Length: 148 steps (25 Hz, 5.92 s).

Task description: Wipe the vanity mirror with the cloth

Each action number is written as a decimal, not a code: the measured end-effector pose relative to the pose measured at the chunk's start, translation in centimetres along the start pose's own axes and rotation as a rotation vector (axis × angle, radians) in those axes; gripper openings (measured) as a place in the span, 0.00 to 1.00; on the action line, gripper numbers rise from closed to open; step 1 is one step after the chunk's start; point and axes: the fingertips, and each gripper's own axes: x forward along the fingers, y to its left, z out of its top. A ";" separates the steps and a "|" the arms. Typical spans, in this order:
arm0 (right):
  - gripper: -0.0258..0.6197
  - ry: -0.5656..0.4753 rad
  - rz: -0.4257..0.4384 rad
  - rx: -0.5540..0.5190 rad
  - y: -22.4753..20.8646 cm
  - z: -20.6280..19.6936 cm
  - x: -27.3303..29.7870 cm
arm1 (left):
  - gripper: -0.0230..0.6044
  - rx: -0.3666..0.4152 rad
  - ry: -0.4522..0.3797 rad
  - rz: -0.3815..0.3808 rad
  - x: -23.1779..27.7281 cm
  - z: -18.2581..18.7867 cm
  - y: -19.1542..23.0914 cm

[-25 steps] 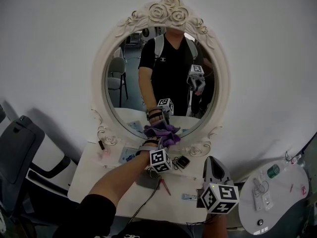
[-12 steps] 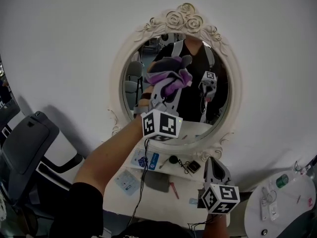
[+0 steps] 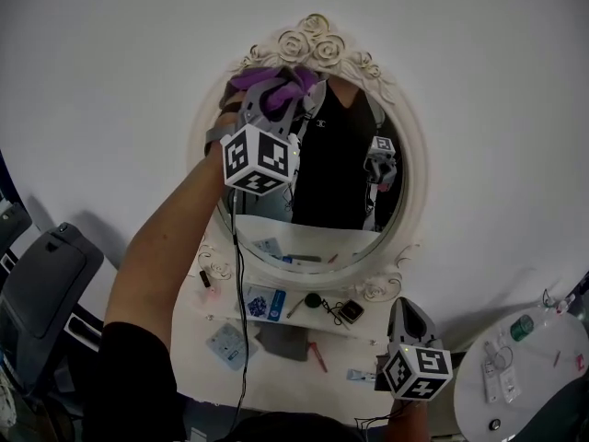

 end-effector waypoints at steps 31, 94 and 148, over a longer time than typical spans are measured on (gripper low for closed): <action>0.04 0.056 -0.024 0.021 -1.2 -1.9 0.8 | 0.14 -0.001 -0.075 -0.485 -8.7 -5.2 -31.5; 0.04 0.110 0.100 -0.046 4.2 -2.8 5.4 | 0.14 -0.205 0.011 -0.237 -9.6 -12.6 -18.0; 0.04 0.065 0.155 -0.004 7.9 -5.2 4.2 | 0.14 -1.176 0.473 -0.353 -28.0 -4.9 -28.2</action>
